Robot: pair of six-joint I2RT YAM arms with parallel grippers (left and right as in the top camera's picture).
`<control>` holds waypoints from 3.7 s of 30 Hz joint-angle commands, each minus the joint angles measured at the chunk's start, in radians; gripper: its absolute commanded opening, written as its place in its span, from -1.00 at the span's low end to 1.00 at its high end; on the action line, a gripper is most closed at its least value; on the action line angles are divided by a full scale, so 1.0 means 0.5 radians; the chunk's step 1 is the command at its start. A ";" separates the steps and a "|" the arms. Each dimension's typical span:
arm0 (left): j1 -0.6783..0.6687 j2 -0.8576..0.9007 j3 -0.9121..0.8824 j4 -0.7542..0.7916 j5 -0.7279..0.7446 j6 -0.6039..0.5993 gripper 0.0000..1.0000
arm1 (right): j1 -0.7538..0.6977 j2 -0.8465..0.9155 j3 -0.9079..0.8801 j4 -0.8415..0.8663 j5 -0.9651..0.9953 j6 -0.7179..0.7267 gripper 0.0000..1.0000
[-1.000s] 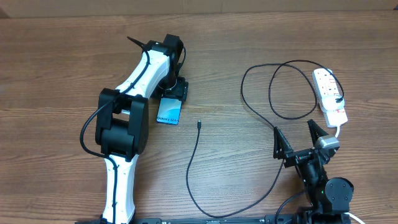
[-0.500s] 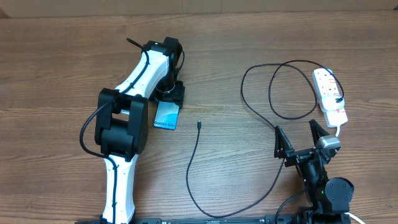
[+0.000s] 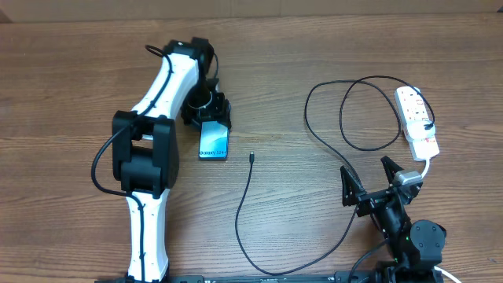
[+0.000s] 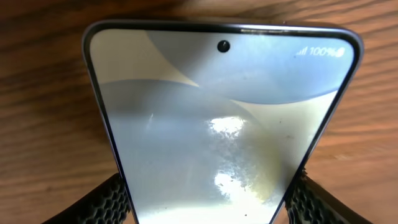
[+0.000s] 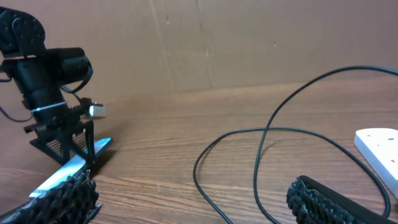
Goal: Plug charger to phone and switch on socket
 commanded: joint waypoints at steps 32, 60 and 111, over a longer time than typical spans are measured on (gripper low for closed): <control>0.036 -0.006 0.265 -0.254 0.613 -0.172 0.29 | 0.497 3.076 1.666 -0.098 -1.295 0.471 0.53; -0.007 -0.006 0.265 -0.363 0.612 -0.011 0.26 | 0.854 3.646 1.666 0.729 -1.070 0.797 0.97; -0.761 0.018 0.264 0.412 -0.426 -0.779 0.83 | 0.292 2.992 1.665 -0.846 0.227 0.394 1.00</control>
